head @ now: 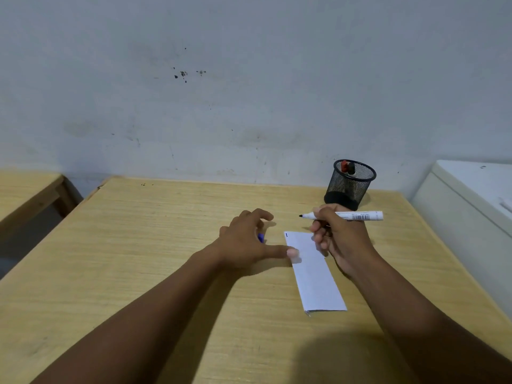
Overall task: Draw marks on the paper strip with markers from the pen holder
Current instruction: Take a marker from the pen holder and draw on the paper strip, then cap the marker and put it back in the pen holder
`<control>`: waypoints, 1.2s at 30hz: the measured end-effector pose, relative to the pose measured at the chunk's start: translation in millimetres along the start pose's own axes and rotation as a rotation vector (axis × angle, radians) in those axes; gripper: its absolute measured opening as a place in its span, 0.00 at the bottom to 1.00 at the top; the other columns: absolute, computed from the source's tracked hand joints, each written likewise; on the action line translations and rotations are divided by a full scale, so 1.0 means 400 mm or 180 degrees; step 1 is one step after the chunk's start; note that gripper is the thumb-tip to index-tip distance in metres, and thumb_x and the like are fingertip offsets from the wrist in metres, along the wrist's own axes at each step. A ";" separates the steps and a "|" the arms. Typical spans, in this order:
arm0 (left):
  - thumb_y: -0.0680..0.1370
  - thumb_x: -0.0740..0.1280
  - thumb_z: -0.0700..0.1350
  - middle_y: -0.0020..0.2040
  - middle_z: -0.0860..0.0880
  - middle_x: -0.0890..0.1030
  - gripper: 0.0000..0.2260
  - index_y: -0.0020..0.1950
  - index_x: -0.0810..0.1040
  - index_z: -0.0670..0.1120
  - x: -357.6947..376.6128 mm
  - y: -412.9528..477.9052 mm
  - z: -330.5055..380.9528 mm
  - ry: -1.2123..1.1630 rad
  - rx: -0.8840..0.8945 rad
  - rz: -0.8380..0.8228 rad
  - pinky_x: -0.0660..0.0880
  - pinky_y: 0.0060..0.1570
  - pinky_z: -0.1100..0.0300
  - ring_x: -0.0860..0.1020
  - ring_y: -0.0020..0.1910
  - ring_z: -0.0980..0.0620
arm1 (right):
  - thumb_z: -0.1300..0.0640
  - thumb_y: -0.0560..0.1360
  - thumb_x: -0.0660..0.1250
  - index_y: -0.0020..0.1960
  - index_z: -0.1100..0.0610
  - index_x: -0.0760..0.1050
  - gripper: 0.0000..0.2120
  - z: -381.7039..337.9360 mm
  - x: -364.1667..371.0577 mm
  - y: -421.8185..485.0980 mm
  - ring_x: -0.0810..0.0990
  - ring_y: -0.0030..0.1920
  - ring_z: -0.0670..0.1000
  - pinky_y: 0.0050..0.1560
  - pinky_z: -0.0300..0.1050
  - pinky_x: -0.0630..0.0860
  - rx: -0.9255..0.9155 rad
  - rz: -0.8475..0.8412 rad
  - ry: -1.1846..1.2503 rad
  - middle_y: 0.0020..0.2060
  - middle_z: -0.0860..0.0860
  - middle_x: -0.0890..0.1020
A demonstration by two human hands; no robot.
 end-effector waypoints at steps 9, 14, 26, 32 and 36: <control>0.75 0.72 0.41 0.36 0.52 0.87 0.03 0.43 0.85 0.46 -0.082 -0.002 -0.022 -0.0580 0.0200 0.0419 0.79 0.40 0.60 0.85 0.37 0.52 | 0.61 0.78 0.66 0.52 0.61 0.81 0.06 -0.117 0.039 -0.002 0.83 0.33 0.52 0.33 0.42 0.75 0.0107 -0.0681 0.0183 0.38 0.59 0.85; 0.75 0.70 0.33 0.36 0.50 0.86 0.03 0.46 0.81 0.39 -0.121 0.014 0.040 -0.2363 -0.0017 0.0577 0.76 0.41 0.57 0.84 0.38 0.46 | 0.61 0.78 0.65 0.43 0.61 0.79 0.08 -0.140 0.043 -0.015 0.81 0.29 0.53 0.34 0.45 0.71 0.0183 -0.0618 0.0297 0.35 0.59 0.84; 0.78 0.72 0.39 0.41 0.44 0.85 0.02 0.49 0.83 0.41 -0.100 0.060 0.133 -0.3407 0.0079 0.0034 0.75 0.47 0.56 0.83 0.39 0.47 | 0.61 0.77 0.68 0.46 0.61 0.79 0.03 -0.173 0.030 -0.014 0.81 0.28 0.50 0.32 0.42 0.72 0.0093 -0.0490 0.0692 0.34 0.58 0.84; 0.79 0.71 0.39 0.39 0.45 0.84 0.03 0.49 0.82 0.40 -0.088 0.070 0.173 -0.3278 0.0196 -0.0002 0.77 0.45 0.58 0.82 0.38 0.49 | 0.61 0.77 0.70 0.45 0.61 0.80 0.04 -0.174 0.024 -0.010 0.82 0.29 0.50 0.33 0.41 0.75 0.0079 -0.0581 0.0772 0.35 0.59 0.85; 0.79 0.71 0.39 0.38 0.45 0.83 0.03 0.48 0.82 0.40 -0.104 0.093 0.198 -0.3228 0.0283 0.0072 0.78 0.44 0.58 0.83 0.36 0.49 | 0.59 0.77 0.72 0.46 0.61 0.80 0.05 -0.177 0.016 0.001 0.84 0.30 0.49 0.30 0.39 0.77 0.0161 -0.0580 0.1046 0.35 0.57 0.86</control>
Point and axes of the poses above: each hand's wrist, its own y-axis towards the middle knuckle, its own x-axis out of the palm, z = x × y, the point moved 6 cm from there along y, towards the middle knuckle
